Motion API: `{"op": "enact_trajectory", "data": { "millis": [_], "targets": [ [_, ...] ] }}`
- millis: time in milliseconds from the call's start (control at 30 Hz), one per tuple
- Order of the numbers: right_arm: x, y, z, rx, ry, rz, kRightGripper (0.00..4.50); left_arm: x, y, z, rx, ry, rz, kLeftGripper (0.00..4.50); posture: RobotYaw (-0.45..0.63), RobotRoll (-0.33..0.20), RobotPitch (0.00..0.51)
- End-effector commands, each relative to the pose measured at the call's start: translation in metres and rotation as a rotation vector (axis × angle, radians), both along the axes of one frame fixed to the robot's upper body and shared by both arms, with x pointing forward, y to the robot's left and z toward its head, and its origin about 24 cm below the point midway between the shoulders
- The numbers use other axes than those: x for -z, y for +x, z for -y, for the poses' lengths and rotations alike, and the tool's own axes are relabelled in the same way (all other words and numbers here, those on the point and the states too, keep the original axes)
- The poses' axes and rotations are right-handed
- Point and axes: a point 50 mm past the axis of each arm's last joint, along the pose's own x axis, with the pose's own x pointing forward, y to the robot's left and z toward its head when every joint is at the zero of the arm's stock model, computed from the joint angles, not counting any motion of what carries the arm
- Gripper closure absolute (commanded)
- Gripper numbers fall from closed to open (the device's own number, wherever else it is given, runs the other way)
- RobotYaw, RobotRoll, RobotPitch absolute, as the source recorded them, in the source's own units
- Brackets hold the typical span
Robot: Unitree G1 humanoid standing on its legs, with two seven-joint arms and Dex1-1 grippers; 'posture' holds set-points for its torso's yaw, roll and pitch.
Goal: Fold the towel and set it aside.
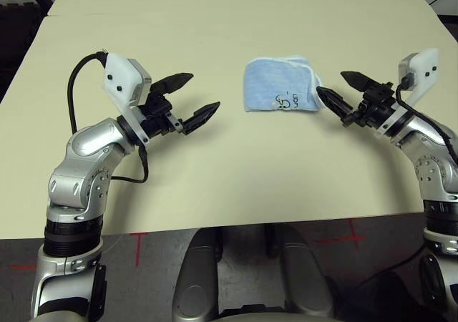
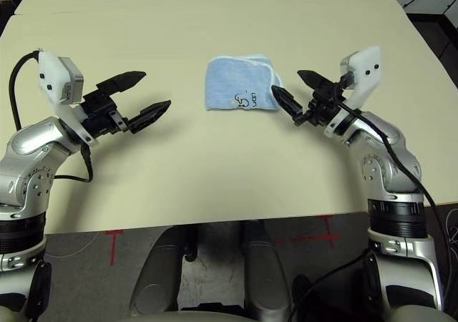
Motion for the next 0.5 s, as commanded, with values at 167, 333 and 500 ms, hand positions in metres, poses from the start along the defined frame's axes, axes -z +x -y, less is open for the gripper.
{"op": "enact_trajectory", "data": {
  "millis": [167,333,500],
  "targets": [
    [0.013,-0.016,0.024,0.088,0.058,-0.082,0.00,0.005,-0.008,-0.003,0.043,0.029,0.023,0.04,0.00,0.000,0.309],
    [0.018,-0.028,0.027,0.093,0.097,-0.136,0.00,0.009,-0.007,-0.006,0.036,0.043,0.015,0.04,0.00,0.000,0.309],
    [0.024,-0.034,0.027,0.086,0.138,-0.196,0.00,0.011,-0.007,-0.008,0.035,0.049,0.014,0.04,-0.01,0.000,0.315]
  ]
}}
